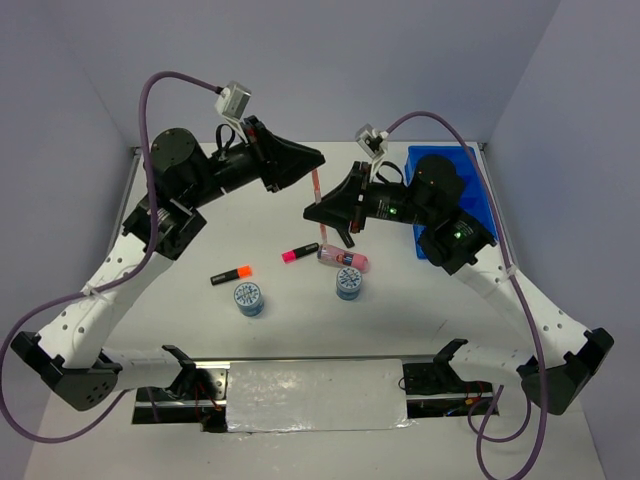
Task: Sort the stationery into containers
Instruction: Close the pen cap on the pen.
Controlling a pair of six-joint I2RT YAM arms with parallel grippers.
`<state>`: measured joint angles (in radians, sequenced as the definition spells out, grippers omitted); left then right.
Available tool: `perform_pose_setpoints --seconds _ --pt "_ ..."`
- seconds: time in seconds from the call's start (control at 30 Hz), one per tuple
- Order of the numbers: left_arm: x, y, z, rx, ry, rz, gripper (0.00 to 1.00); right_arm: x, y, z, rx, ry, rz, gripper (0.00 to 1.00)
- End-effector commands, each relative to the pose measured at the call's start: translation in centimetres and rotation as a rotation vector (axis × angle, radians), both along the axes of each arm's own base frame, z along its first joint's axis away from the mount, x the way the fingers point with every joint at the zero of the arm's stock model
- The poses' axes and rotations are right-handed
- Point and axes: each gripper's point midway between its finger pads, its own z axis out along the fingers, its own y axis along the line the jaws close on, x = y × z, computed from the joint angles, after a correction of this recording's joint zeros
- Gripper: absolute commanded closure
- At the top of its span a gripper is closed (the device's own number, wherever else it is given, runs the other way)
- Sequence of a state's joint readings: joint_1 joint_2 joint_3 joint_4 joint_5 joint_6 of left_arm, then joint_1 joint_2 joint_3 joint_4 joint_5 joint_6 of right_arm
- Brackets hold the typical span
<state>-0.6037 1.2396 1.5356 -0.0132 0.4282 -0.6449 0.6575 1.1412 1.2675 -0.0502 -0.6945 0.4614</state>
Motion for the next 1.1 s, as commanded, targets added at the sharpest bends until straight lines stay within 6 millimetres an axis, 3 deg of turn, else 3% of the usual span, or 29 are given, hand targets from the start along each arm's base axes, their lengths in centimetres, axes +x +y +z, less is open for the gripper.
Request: perform_pose_setpoints --seconds 0.0,0.07,0.1,0.2,0.23,0.27,0.3,0.37,0.4,0.47,0.5,0.57,0.6,0.67,0.77,0.8,0.9,0.97,1.0,1.03,1.07 --pt "-0.4 0.1 1.5 -0.043 -0.037 -0.019 0.73 -0.9 -0.3 1.2 0.013 -0.052 0.018 1.0" --pt "-0.4 -0.3 1.3 -0.04 -0.024 -0.037 0.97 -0.8 -0.2 1.3 0.011 -0.055 0.013 1.0" --pt "-0.4 -0.4 1.1 -0.036 -0.016 -0.047 1.0 -0.7 -0.2 1.4 0.014 -0.058 0.009 1.0" --pt "-0.7 -0.8 -0.6 -0.027 0.036 -0.079 1.0 0.5 -0.2 3.5 0.034 -0.096 -0.033 1.0" --pt "-1.0 -0.7 -0.3 -0.035 0.034 -0.084 1.0 0.8 -0.2 4.2 0.038 -0.109 -0.039 1.0" --pt "-0.9 -0.9 -1.8 -0.025 0.068 -0.09 1.0 1.7 -0.3 4.8 0.041 -0.114 -0.069 1.0" --pt "-1.2 -1.1 -2.5 -0.022 0.084 -0.105 1.0 2.3 -0.9 6.9 0.068 -0.149 -0.099 1.0" --pt "-2.1 -1.6 -4.6 0.0 0.123 -0.124 1.0 4.2 -0.8 7.9 0.078 -0.151 -0.123 1.0" --pt "-3.0 -2.3 -5.3 0.013 0.135 -0.151 1.0 4.4 -1.2 10.3 0.11 -0.189 -0.13 1.0" --pt "-3.9 -3.2 -7.2 0.049 0.164 -0.17 1.0 6.2 -0.7 10.9 0.106 -0.187 -0.133 1.0" --pt "-5.2 -4.2 -7.9 0.067 0.176 -0.202 1.0 5.8 -1.1 13.5 0.134 -0.236 -0.14 1.0" --pt "-5.8 -4.8 -9.5 0.093 0.199 -0.205 1.0 7.0 -0.9 13.8 0.115 -0.24 -0.154 1.0" --pt "-6.3 -5.0 -9.8 0.088 0.213 -0.217 1.0 6.7 -1.2 15.1 0.13 -0.261 -0.159 1.0" --pt "-6.6 -4.7 -10.4 0.078 0.219 -0.216 1.0 7.1 -1.5 15.3 0.137 -0.26 -0.168 1.0" --pt "-6.1 -4.2 -9.5 0.087 0.189 -0.177 1.0 7.2 -1.2 13.6 0.116 -0.232 -0.146 1.0" --pt "-5.9 -4.0 -9.9 0.122 0.192 -0.168 1.0 7.3 -1.1 11.8 0.097 -0.199 -0.142 1.0" --pt "-4.1 -3.6 -7.8 0.141 0.17 -0.13 1.0 7.0 -1.5 9.4 0.091 -0.177 -0.159 1.0" --pt "-2.3 -2.6 -7.4 0.148 0.185 -0.087 1.0 7.0 -1.7 7.5 0.074 -0.149 -0.165 1.0" --pt "-1.7 -2.3 -7.2 0.153 0.195 -0.073 0.94 6.4 -1.9 7.7 0.083 -0.15 -0.161 1.0" --pt "-1.3 -1.9 -6.9 0.148 0.194 -0.052 0.76 6.1 -1.9 7.3 0.079 -0.143 -0.15 1.0" --pt "-0.5 -1.2 -6.4 0.138 0.186 -0.025 0.39 6.1 -1.7 5.6 0.06 -0.11 -0.142 1.0"
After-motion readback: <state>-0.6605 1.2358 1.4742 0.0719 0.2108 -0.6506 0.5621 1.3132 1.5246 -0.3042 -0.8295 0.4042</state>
